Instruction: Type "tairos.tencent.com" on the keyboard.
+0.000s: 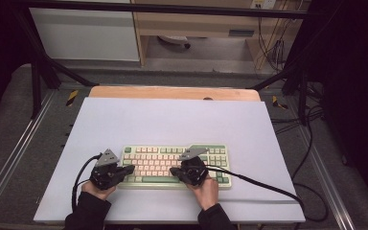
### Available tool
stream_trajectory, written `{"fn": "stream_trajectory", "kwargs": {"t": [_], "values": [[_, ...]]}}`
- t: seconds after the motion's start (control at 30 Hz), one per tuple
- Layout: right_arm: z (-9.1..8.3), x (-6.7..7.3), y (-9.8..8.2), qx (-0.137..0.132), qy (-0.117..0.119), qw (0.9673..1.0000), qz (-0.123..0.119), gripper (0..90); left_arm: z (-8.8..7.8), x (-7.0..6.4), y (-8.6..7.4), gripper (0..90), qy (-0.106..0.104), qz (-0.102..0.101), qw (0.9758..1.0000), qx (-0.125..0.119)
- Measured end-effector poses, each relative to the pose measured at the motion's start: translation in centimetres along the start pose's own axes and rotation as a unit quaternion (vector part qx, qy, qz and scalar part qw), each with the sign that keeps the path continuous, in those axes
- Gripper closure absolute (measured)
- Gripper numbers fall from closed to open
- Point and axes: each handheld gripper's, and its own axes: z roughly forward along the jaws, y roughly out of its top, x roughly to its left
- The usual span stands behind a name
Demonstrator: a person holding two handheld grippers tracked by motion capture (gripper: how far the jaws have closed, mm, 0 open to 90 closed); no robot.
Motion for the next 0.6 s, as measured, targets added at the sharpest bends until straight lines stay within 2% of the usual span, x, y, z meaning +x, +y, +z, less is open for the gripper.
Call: {"fn": "stream_trajectory", "kwargs": {"t": [0.1,0.23,0.47,0.6], "values": [[0.2,-0.1,-0.1,0.005,0.000,1.0000,-0.005,90.0,-0.1,0.0,0.0,89.6,0.000,-0.001,1.0000,-0.002],[0.0,0.0,0.0,-0.003,0.009,1.0000,0.003,90.0,-0.1,-0.1,0.0,89.5,-0.001,0.000,1.0000,-0.001],[-1.8,-0.2,0.6,-0.014,-0.009,0.9998,-0.007,90.0,-0.3,-0.1,0.1,89.5,-0.002,0.000,1.0000,-0.006],[-3.2,-0.9,0.4,-0.026,-0.012,0.9996,0.000,90.0,-0.5,0.0,0.2,86.9,-0.004,0.001,1.0000,-0.008]]}}
